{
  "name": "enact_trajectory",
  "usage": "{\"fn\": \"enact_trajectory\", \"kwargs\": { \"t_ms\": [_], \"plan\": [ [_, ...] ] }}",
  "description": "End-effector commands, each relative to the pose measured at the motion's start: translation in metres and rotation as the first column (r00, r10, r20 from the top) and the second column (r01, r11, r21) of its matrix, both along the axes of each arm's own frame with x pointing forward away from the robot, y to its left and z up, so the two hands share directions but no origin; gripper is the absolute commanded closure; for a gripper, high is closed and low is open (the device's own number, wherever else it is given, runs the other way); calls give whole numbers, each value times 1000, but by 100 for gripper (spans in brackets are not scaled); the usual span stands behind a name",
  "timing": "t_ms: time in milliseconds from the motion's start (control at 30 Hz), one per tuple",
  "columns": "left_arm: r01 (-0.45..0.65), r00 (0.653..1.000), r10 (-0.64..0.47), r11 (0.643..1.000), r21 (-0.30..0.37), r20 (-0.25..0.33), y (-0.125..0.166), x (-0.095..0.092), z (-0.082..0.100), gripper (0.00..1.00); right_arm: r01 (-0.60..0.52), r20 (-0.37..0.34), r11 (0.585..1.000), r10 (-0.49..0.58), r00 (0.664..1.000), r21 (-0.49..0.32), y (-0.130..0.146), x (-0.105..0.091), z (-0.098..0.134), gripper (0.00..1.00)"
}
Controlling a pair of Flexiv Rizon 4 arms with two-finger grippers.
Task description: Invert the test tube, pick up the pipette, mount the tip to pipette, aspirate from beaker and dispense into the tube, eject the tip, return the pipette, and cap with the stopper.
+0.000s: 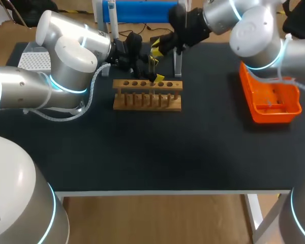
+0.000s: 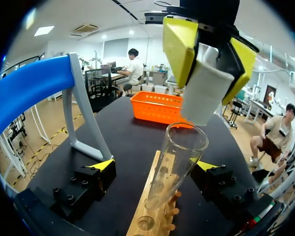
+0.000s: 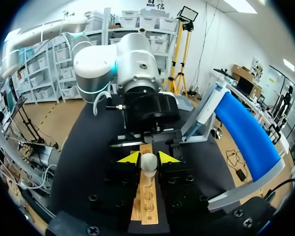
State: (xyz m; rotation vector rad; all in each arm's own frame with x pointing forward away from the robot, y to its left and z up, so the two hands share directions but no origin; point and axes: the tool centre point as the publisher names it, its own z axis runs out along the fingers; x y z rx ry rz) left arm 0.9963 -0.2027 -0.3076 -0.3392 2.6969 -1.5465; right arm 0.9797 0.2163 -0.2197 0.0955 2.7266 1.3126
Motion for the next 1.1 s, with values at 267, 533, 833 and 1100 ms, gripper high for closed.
{"fn": "enact_trajectory", "kwargs": {
  "t_ms": [267, 533, 833, 1100],
  "plan": [
    [-2, 1000, 2, 1000, 2, -1, 0, 0, 0, 0, -1, -11, 1000, 1, 1000, -13, 3, 1, -8, 100],
    [-2, 1000, 2, 1000, 2, -1, 0, 0, 0, 0, 13, 3, 1000, -13, 1000, 10, -1, 5, 8, 100],
    [-2, 1000, 2, 1000, 2, -1, 0, 0, 0, 0, 30, -29, 999, -29, 999, 39, 3, 4, 21, 100],
    [-2, 1000, 2, 1000, 2, -1, 0, 0, 0, 0, 31, -38, 999, -29, 999, 41, 10, 0, 24, 100]
  ]
}}
